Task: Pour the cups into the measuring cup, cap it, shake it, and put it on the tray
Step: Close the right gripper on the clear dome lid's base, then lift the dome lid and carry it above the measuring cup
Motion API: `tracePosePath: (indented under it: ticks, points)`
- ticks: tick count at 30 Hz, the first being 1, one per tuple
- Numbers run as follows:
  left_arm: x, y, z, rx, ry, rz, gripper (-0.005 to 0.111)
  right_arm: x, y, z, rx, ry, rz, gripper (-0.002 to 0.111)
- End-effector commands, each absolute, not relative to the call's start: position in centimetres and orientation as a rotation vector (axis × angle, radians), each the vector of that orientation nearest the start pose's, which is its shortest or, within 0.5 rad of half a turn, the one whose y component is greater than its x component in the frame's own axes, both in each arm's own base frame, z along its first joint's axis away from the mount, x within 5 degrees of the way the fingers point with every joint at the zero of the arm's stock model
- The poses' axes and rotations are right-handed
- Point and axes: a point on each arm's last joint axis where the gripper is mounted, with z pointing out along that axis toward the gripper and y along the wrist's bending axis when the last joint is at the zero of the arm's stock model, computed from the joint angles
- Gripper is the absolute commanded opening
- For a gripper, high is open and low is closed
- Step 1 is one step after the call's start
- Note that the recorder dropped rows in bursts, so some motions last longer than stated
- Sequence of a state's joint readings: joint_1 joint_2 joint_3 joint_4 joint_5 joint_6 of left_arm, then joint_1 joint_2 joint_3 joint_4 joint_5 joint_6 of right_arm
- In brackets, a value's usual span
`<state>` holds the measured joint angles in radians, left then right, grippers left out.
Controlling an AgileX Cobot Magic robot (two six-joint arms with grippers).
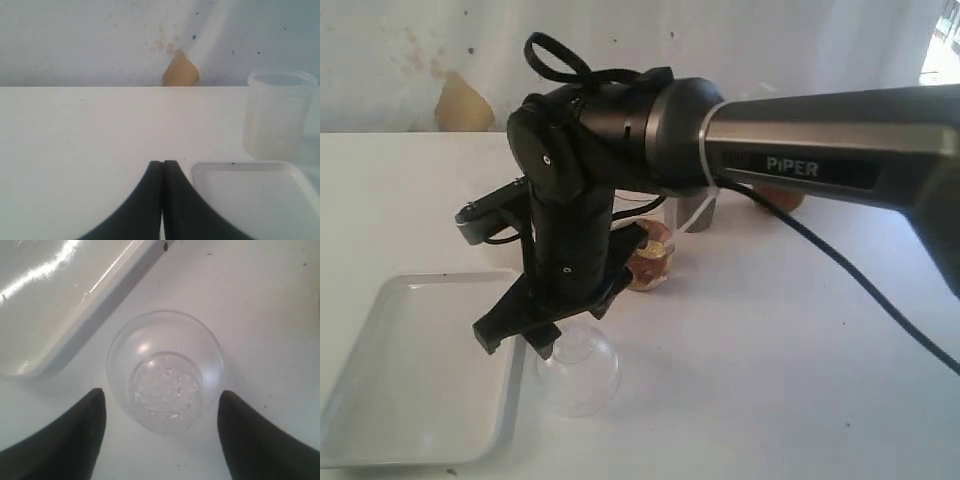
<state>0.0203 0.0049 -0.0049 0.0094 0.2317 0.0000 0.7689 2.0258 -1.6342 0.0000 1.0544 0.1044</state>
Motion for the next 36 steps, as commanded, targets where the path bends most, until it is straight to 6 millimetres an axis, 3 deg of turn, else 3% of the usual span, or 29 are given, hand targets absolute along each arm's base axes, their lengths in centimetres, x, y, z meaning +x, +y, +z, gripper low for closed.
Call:
tracePosePath:
  ticks: [1, 12, 24, 27, 33, 36]
  points:
    - [5.5, 0.1, 19.2, -0.007, 1.717, 0.022, 0.0, 30.4, 29.7, 21.2, -0.967, 2.8, 0.104, 0.06]
    - [5.5, 0.1, 19.2, -0.007, 1.717, 0.022, 0.0, 30.6, 29.9, 19.9, -0.974, 2.826, 0.087, 0.058]
    - [5.5, 0.1, 19.2, -0.007, 1.717, 0.022, 0.0, 30.4, 29.8, 20.2, -1.049, 2.807, 0.08, 0.015]
    - [5.5, 0.1, 19.2, -0.007, 1.717, 0.022, 0.0, 30.1, 29.6, 21.6, -1.078, 2.774, 0.089, 0.001]
    - [5.5, 0.1, 19.2, -0.007, 1.717, 0.022, 0.0, 29.1, 28.6, 27.8, -1.051, 2.661, 0.152, 0.0]
    - [5.5, 0.1, 19.2, -0.007, 1.717, 0.022, 0.0, 28.8, 27.6, 31.2, -1.046, 2.611, 0.09, 0.0]
